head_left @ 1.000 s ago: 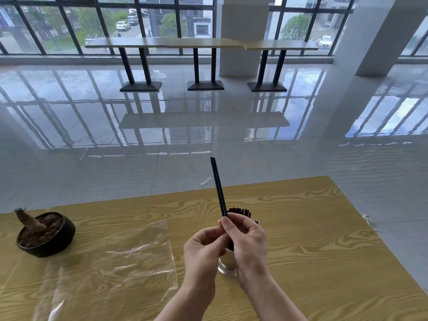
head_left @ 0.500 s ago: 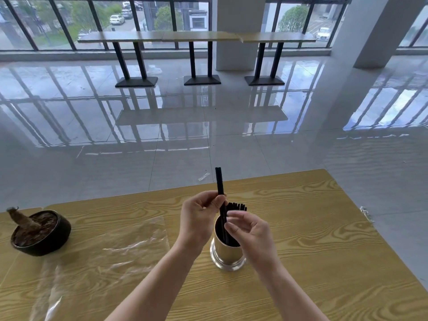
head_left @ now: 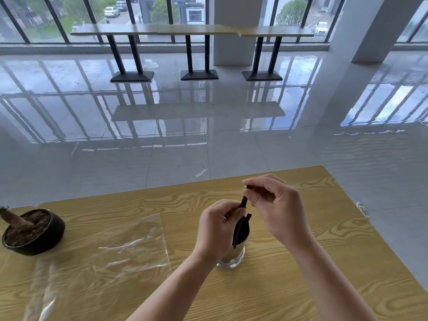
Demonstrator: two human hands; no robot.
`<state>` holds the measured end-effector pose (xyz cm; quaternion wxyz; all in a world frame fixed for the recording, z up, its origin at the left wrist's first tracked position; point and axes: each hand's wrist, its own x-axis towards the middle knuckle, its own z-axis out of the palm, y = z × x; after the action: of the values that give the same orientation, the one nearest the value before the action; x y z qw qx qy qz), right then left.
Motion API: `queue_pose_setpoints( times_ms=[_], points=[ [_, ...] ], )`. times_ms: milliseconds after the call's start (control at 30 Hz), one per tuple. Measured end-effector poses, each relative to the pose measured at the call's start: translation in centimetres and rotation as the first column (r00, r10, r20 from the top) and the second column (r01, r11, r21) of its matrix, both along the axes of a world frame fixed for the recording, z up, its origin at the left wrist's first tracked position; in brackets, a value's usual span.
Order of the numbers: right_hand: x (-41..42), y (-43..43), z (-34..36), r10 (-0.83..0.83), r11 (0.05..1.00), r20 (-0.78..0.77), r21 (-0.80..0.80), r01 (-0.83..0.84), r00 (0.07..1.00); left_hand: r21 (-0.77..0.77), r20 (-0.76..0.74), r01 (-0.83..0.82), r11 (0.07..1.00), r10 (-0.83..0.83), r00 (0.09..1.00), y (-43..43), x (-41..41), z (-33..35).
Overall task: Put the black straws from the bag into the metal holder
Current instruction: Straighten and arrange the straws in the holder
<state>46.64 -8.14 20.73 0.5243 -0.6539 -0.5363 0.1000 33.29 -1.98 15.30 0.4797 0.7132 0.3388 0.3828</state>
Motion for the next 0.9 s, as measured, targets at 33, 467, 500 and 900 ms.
queue_pose_setpoints(
  times_ms=[33,467,500,900],
  points=[
    [0.2,0.0,0.4,-0.001,1.0,0.029,0.017,0.0,1.0,0.009,0.01,-0.006,1.0,0.006,1.0,0.1,0.0,0.3],
    [1.5,0.5,-2.7,-0.01,0.99,0.135,-0.14,0.029,0.991,-0.02,-0.236,-0.251,0.968,0.24,0.942,3.0,-4.5,-4.3],
    [1.4,0.6,-3.4,-0.001,0.983,0.139,-0.179,0.026,0.99,-0.02,-0.268,-0.254,0.967,0.239,0.933,2.9,-4.6,-4.8],
    [-1.0,1.7,-7.4,0.095,0.939,0.333,-0.343,0.027,0.938,0.071,-0.433,-0.186,0.98,0.198,0.879,3.2,-2.0,-5.2]
  ],
)
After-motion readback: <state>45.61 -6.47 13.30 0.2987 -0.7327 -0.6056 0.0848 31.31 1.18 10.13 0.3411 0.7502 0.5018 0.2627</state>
